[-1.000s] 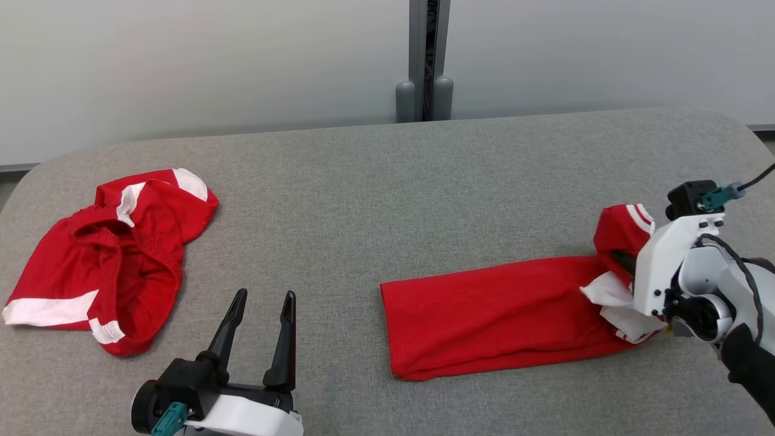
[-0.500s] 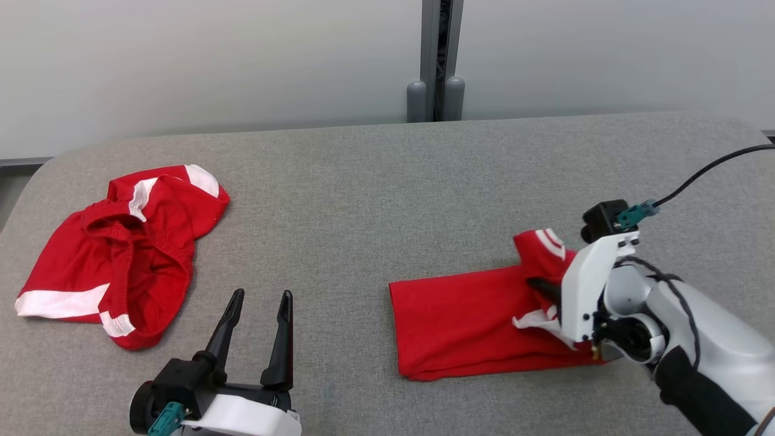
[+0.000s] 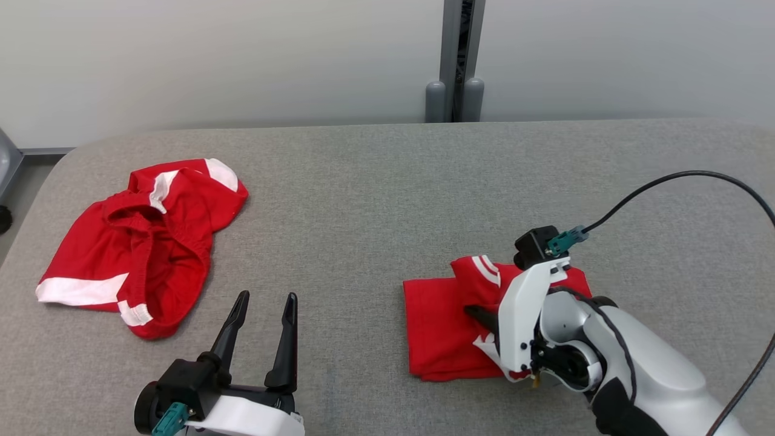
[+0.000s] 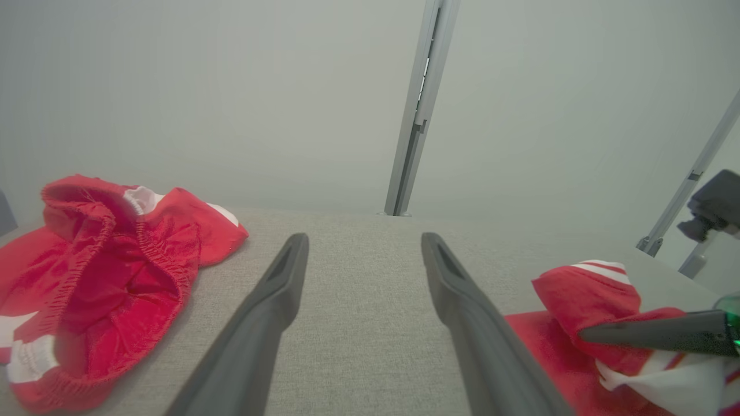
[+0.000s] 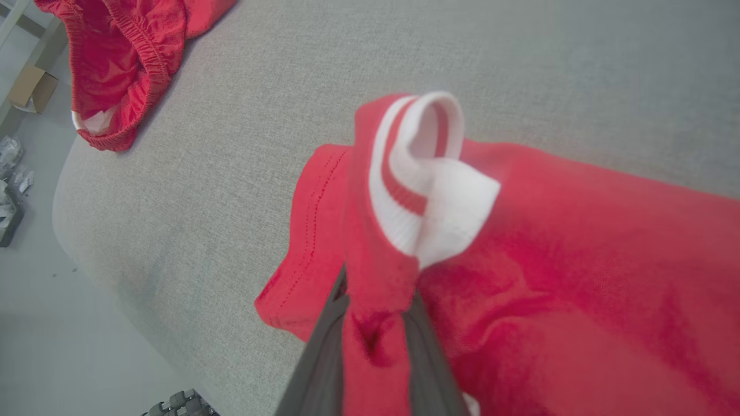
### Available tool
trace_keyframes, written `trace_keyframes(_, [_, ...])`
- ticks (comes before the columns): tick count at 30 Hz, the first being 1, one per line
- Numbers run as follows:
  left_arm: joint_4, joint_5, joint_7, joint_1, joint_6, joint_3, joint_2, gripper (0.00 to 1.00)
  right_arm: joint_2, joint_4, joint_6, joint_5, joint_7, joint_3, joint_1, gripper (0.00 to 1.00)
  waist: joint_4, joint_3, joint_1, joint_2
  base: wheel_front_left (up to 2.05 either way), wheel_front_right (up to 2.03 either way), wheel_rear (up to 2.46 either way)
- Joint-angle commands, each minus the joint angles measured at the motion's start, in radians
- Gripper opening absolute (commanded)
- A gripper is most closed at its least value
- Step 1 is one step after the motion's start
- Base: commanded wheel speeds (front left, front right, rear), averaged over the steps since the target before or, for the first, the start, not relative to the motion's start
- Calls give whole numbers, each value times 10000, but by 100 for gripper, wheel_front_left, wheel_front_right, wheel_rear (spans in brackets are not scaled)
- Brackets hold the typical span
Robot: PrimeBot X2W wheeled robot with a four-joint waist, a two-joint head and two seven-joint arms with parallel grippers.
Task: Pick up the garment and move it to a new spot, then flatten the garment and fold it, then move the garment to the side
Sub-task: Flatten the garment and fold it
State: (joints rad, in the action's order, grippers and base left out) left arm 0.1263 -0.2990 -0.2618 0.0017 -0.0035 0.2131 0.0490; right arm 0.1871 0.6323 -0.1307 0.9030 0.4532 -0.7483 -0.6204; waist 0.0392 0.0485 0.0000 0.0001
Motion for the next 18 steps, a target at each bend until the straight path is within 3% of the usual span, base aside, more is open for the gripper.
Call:
trace_keyframes(1, [1,19,-36,-49,-58,-10,39,100,-151,-36,-5,-233,92,161,179,0,77,9,0,-1,0,0,0])
trace_keyframes(17, [7,-37,-36,-164,-109,99,37,100,-1123,-250,-5,-2412,596,1906,850,0,620,369,0,-1,0,0,0])
trace_keyframes(18, [14,-37,-36,-176,-113,93,36,100,-1156,-312,-5,-2556,623,1930,866,33,635,394,0,-1,0,0,0])
